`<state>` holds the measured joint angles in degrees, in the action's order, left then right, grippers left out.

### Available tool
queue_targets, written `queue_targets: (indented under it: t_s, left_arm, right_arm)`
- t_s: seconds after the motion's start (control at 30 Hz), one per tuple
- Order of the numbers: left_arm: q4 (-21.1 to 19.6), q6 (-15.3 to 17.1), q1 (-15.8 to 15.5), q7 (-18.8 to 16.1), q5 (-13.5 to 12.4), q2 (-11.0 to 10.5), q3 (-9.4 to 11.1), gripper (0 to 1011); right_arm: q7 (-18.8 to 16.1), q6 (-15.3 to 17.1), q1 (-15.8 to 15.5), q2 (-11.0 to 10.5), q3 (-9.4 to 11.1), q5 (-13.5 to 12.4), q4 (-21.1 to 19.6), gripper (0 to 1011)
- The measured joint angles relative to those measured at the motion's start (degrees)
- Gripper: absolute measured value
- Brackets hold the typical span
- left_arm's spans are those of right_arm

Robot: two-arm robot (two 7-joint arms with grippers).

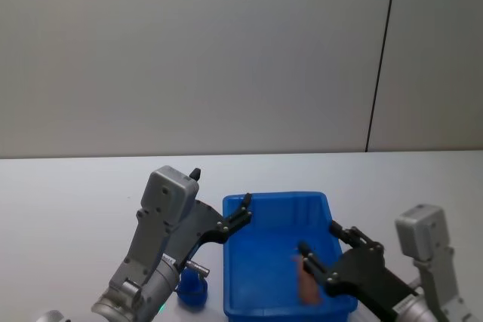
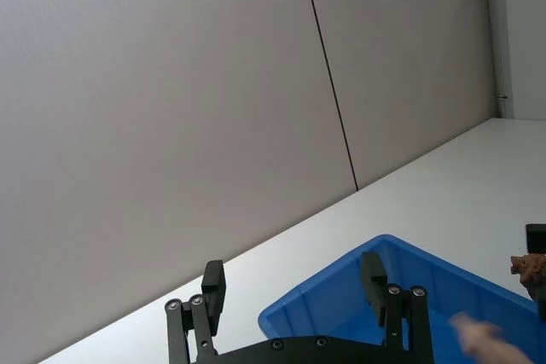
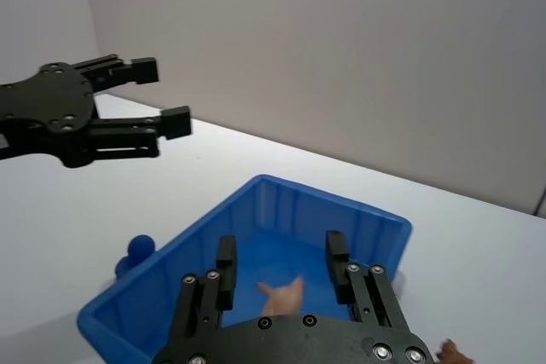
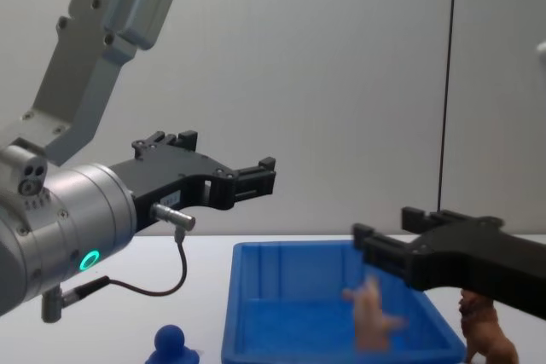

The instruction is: Pick up the two dolls from the table and place them into the box.

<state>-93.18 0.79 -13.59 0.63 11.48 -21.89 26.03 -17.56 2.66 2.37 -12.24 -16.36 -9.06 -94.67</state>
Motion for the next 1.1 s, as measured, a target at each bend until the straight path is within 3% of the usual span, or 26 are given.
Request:
queue_targets:
  t_s: [0.23, 0.47, 1.1]
  left_arm:
    - [0.0, 0.0, 0.0, 0.0, 0.0, 0.0, 0.0, 1001]
    - [0.0, 0.0, 0.0, 0.0, 0.0, 0.0, 0.0, 1001]
    - [0.0, 0.0, 0.0, 0.0, 0.0, 0.0, 0.0, 1001]
  right_arm:
    - [-1.18, 0.68, 1.45, 1.15, -0.69, 0.91, 1.27, 833]
    - [0.48, 1.14, 2.1, 1.49, -0.63, 1.44, 1.88, 997]
    - [10.37, 3.3, -1.2, -0.77, 1.47, 1.35, -1.5, 1001]
